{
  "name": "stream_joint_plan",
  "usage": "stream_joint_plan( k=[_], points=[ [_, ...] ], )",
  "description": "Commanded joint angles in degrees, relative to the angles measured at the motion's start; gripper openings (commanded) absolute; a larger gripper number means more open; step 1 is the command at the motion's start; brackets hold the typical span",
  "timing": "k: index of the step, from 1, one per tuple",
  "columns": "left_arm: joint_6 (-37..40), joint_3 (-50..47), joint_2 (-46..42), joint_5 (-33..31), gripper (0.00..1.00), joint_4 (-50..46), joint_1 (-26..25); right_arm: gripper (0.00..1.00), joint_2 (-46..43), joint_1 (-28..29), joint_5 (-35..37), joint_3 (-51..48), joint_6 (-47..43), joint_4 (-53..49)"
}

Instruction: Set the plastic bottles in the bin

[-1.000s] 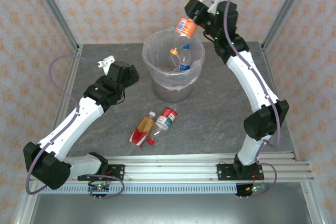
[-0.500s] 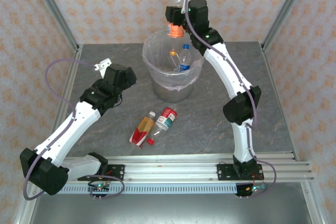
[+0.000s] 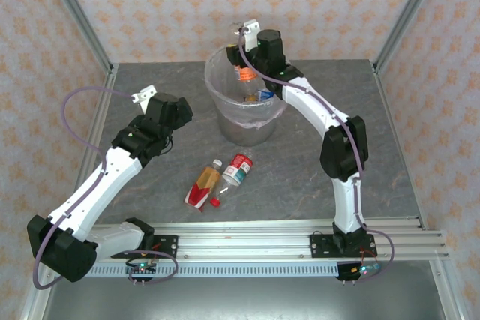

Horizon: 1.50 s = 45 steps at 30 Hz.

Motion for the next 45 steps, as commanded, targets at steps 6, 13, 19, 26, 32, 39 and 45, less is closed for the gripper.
stream_joint_plan(
  k=[6, 13, 19, 26, 32, 39, 45],
  points=[
    [0.2, -0.7, -1.2, -2.1, 1.0, 0.1, 0.7, 0.61, -10.9, -0.1, -5.4, -11.0, -1.2, 8.1],
    [-0.2, -0.3, 0.1, -0.4, 1.0, 0.6, 0.8, 0.87, -15.0, -0.1, -4.5, -13.4, -6.1, -2.6],
    [-0.8, -0.4, 0.6, 0.3, 1.0, 0.9, 0.8, 0.99, -15.8, 0.0, -4.1, -9.8, -3.6, -10.5],
    [-0.6, -0.1, 0.8, 0.7, 1.0, 0.7, 0.8, 0.99, -14.4, -0.1, -2.8, -5.4, -0.2, -15.9],
    [0.1, 0.2, 1.7, 1.4, 1.0, 0.7, 0.8, 0.99, -16.0, -0.1, -3.7, -5.8, 3.3, -16.0],
    [4.3, 2.5, 4.8, 7.0, 1.0, -0.9, 0.9, 0.99, -20.6, 0.0, -0.8, -8.9, 6.6, -15.5],
    [10.0, 2.8, 6.0, 14.3, 1.0, -2.8, 0.9, 0.99, -27.4, -0.1, 0.2, -15.0, 8.2, -13.5]
  ],
)
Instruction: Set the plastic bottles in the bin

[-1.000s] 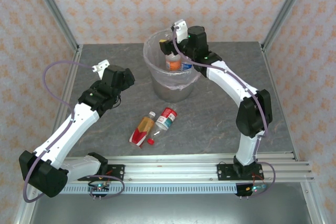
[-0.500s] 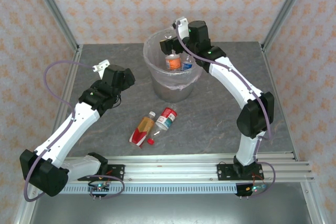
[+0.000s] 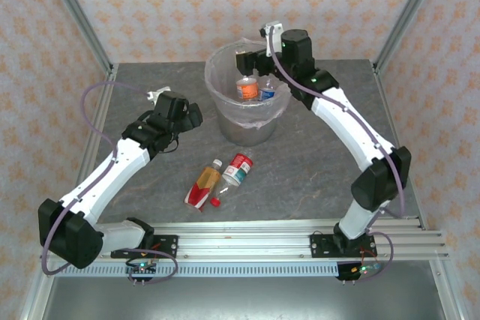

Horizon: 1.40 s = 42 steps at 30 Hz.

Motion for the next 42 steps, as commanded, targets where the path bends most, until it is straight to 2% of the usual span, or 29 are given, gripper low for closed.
stream_joint_plan(
  k=[1, 6, 12, 16, 20, 24, 29, 33, 42],
  points=[
    [5.3, 2.5, 0.6, 5.0, 1.0, -4.0, 0.3, 0.99, -5.5, -0.1, 2.2, -4.2, 2.2, 3.0],
    [7.2, 3.7, 1.3, 7.4, 1.0, -12.2, -0.2, 0.99, -12.5, -0.1, 5.0, -11.7, 3.7, 7.4],
    [7.0, 3.6, 0.8, 8.4, 1.0, -20.6, -3.5, 0.99, -22.2, -0.1, 13.6, -23.6, 6.7, 13.5],
    [3.9, 2.2, 0.8, 9.2, 1.0, -24.5, -6.8, 0.99, -29.2, 0.0, 20.9, -30.9, 7.7, 15.9],
    [-0.6, -2.1, -0.4, 13.4, 1.0, -23.5, -9.4, 0.99, -36.0, -0.2, 33.1, -42.3, 9.6, 24.3],
    [-0.8, -4.5, -2.0, 14.1, 1.0, -23.7, -12.2, 0.99, -41.4, -1.4, 39.8, -51.1, 13.3, 29.9],
    [-0.3, -8.2, -1.2, 13.1, 1.0, -24.8, -15.4, 0.99, -45.4, -3.2, 40.6, -57.6, 15.8, 33.2],
    [-1.9, -12.6, -1.0, 17.5, 1.0, -21.7, -16.9, 0.99, -45.7, -4.0, 40.6, -57.6, 15.9, 30.2],
    [-0.3, -17.2, 2.6, 16.3, 0.97, -15.3, -20.7, 0.99, -45.6, -5.1, 40.8, -59.7, 18.1, 31.1]
  ],
)
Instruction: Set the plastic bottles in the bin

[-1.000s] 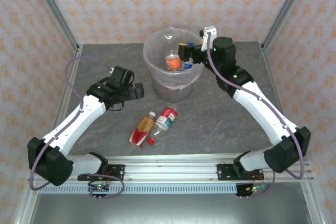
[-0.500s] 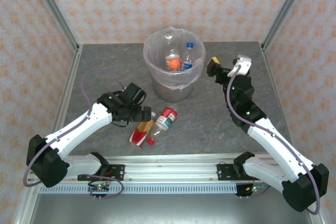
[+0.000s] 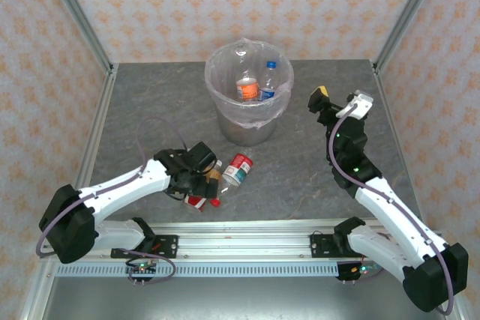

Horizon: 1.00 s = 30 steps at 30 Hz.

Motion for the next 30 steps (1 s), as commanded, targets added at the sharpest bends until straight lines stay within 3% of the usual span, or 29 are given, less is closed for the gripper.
stream_joint_plan(
  k=[1, 16, 30],
  points=[
    [0.8, -1.0, 1.8, -0.2, 0.96, 3.1, -1.0, 0.99, -0.8, -0.6, 1.0, -0.9, 2.0, 1.5],
    [1.2, -0.7, 9.1, -6.3, 0.74, 7.9, -0.9, 0.99, -0.5, -1.0, 0.2, -0.8, 2.5, -2.1],
    [0.6, 2.2, 13.6, -10.1, 0.64, 11.9, -0.5, 0.99, 2.1, -1.1, -1.1, 1.0, 3.4, -5.4]
  ],
)
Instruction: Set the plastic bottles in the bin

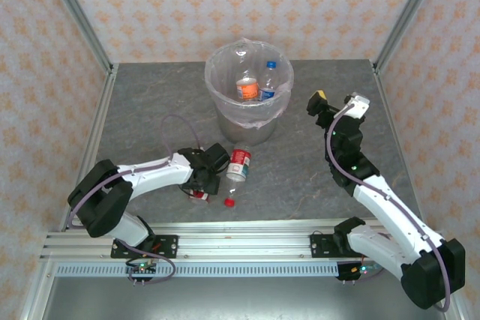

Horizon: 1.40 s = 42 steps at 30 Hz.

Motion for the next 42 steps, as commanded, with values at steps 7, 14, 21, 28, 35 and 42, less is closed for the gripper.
stream_joint_plan(
  k=[7, 14, 21, 28, 35, 42],
  points=[
    [-2.6, 1.0, -5.3, -4.6, 0.57, 0.9, 0.1, 0.99, 0.6, -0.5, -1.2, 0.2, 0.9, 0.1],
    [-3.4, 2.6, -10.9, -7.8, 0.54, -1.4, 0.7, 0.99, 1.1, -0.7, -1.9, 1.3, 0.4, -3.3],
    [-4.8, 5.8, -15.9, -12.1, 0.54, -4.4, 2.0, 0.99, 0.9, -0.8, -2.0, 0.7, 1.4, -5.6],
    [-1.5, 12.1, -20.1, -15.5, 0.54, -6.4, 2.5, 0.99, 1.1, -0.8, -1.7, 0.1, 2.5, -2.0],
    [-0.2, 19.9, -19.9, -21.0, 0.52, -9.0, 4.2, 0.99, 1.3, -0.7, -0.5, -1.8, 5.4, 2.4],
    [2.2, 23.4, -21.3, -30.1, 0.53, -0.6, 4.3, 0.99, 0.9, -0.9, -1.9, -2.2, 5.0, 5.7]
  ],
)
